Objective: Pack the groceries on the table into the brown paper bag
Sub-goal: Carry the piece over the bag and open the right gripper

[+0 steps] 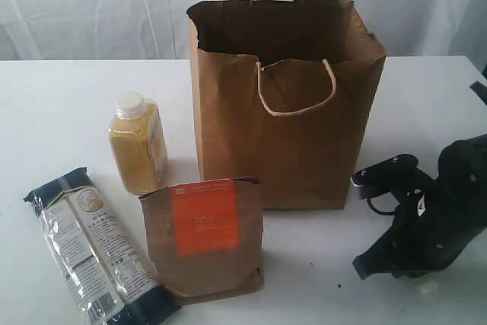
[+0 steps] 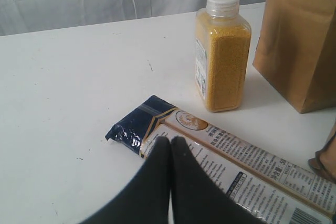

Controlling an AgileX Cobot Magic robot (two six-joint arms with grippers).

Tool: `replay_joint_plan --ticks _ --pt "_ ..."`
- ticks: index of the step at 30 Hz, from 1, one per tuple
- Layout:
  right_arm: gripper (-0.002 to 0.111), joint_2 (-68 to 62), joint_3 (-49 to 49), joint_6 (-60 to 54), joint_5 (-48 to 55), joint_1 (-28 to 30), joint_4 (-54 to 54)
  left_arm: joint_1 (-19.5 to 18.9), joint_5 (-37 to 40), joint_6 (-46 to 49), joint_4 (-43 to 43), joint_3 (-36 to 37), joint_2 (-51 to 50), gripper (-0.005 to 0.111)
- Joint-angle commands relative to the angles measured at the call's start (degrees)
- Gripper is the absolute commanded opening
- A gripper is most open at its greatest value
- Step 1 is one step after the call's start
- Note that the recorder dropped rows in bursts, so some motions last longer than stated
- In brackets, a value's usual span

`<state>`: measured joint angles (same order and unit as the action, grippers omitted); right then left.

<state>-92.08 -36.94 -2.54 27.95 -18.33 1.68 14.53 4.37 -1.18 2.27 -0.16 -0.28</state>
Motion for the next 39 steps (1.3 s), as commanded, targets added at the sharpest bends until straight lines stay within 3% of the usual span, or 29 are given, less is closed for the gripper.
replay_joint_plan --ticks 1,12,19,27,32,39 --pt "0.0 6.7 0.4 1.4 2.5 0.7 0.7 0.2 0.0 -0.1 0.2 0.2 0.3 0.0" --pt "0.0 27.7 0.2 1.4 4.6 0.7 0.7 0.2 0.0 -0.1 0.2 0.2 0.3 0.0" --pt "0.0 36.1 -6.6 1.3 4.2 0.7 0.7 0.2 0.0 -0.1 0.2 0.2 0.3 0.0" --pt "0.0 35.9 -19.5 0.8 4.8 -0.2 0.7 0.2 0.0 -0.1 0.2 0.2 0.3 0.0" --pt "0.0 32.2 -26.5 -1.1 7.4 -3.8 0.5 0.2 0.0 -0.1 0.2 0.2 0.3 0.0" --pt "0.0 23.9 -31.3 -1.3 9.2 -6.9 0.5 0.2 0.0 -0.1 0.2 0.2 0.3 0.0"
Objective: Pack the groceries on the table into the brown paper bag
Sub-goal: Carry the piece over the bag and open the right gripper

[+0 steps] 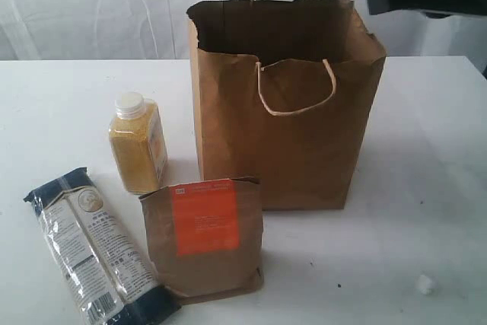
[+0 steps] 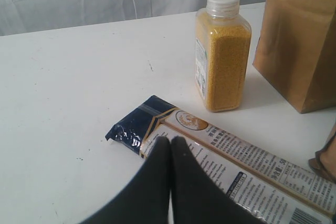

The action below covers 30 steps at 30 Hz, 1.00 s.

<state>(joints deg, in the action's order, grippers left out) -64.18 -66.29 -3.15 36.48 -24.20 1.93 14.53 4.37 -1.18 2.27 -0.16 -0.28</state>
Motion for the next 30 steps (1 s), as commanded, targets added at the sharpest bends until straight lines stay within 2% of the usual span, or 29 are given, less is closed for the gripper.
replay_joint_plan --ticks 1,8,12,15,18,21,30 --pt "0.0 -5.3 -2.5 -0.7 0.7 -1.0 0.2 0.2 0.0 -0.1 0.2 0.2 0.3 0.0" --pt "0.001 -12.3 -3.9 -0.7 0.0 -1.0 0.1 0.2 0.0 -0.1 0.2 0.2 0.3 0.0" --pt "0.009 -14.2 -3.9 -0.7 -0.4 -1.0 0.1 0.2 0.0 -0.1 0.2 0.2 0.3 0.0" --pt "0.023 -14.6 -3.9 -0.7 -0.4 -1.0 0.1 0.2 0.0 -0.1 0.2 0.2 0.3 0.0" --pt "0.043 -14.6 -3.9 -0.7 -0.7 -1.0 0.1 0.2 0.0 -0.1 0.2 0.2 0.3 0.0" --pt "0.055 -13.9 -3.9 -0.7 -1.6 -1.0 0.1 0.2 0.0 -0.1 0.2 0.2 0.3 0.0" --pt "0.056 -8.0 -3.9 -0.7 -3.0 -1.0 0.1 0.2 0.0 -0.1 0.2 0.2 0.3 0.0"
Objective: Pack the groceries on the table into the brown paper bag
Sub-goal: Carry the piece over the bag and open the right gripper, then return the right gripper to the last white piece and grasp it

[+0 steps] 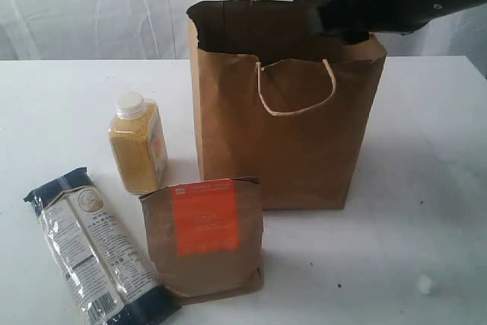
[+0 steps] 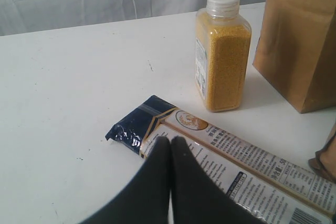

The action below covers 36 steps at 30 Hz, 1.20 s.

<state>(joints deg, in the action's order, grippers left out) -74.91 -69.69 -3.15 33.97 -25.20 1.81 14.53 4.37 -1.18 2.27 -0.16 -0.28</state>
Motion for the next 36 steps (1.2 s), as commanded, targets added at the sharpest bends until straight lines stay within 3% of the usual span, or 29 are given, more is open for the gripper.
replay_joint_plan --ticks 1,10,18,25,36 --pt "0.056 3.3 -0.5 -0.7 0.1 0.0 0.2 0.2 0.0 -0.1 0.2 0.2 0.3 0.0" --pt "0.056 14.9 2.0 -0.3 6.0 0.0 2.1 0.2 0.0 -0.1 0.2 0.2 0.3 0.0" --pt "0.055 27.8 8.1 4.8 17.5 0.0 7.0 0.2 0.0 -0.1 0.2 0.2 0.3 0.0" --pt "0.055 36.8 18.6 9.9 25.6 0.0 10.7 0.2 0.0 -0.1 0.2 0.2 0.3 0.0" --pt "0.055 40.1 37.9 17.3 23.0 0.0 8.3 0.2 0.0 -0.1 0.2 0.2 0.3 0.0"
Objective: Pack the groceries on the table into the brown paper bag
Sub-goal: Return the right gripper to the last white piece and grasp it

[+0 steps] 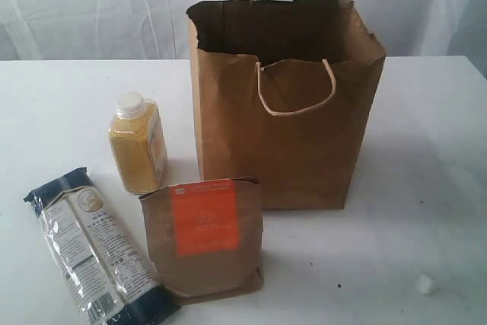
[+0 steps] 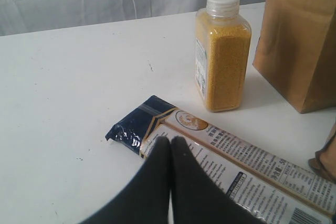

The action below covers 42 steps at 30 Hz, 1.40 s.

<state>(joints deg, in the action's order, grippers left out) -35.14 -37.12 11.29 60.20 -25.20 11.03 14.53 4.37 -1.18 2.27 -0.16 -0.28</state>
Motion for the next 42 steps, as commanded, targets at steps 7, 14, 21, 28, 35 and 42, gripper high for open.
replay_joint_plan --ticks 7,14,21,28,35,42 --pt "0.055 -0.3 7.5 7.0 -9.0 0.0 -0.8 0.2 0.0 -0.1 0.2 0.2 0.3 0.0" --pt "0.055 -4.8 7.5 7.0 -11.5 0.0 -0.8 0.2 0.0 -0.1 0.2 0.2 0.3 0.0" --pt "0.055 -14.1 7.5 8.2 -17.9 0.2 -0.8 0.2 0.0 -0.1 0.2 0.2 0.3 0.0" --pt "0.055 -24.9 7.5 8.5 -20.6 4.1 -3.5 0.2 0.0 -0.1 0.2 0.2 0.3 0.0" --pt "0.055 -31.6 7.5 7.9 -24.8 8.1 -5.7 0.2 0.0 -0.1 0.2 0.2 0.3 0.0" --pt "0.055 -37.7 7.5 3.8 -29.0 9.4 -11.4 0.2 0.0 -0.1 0.2 0.2 0.3 0.0"
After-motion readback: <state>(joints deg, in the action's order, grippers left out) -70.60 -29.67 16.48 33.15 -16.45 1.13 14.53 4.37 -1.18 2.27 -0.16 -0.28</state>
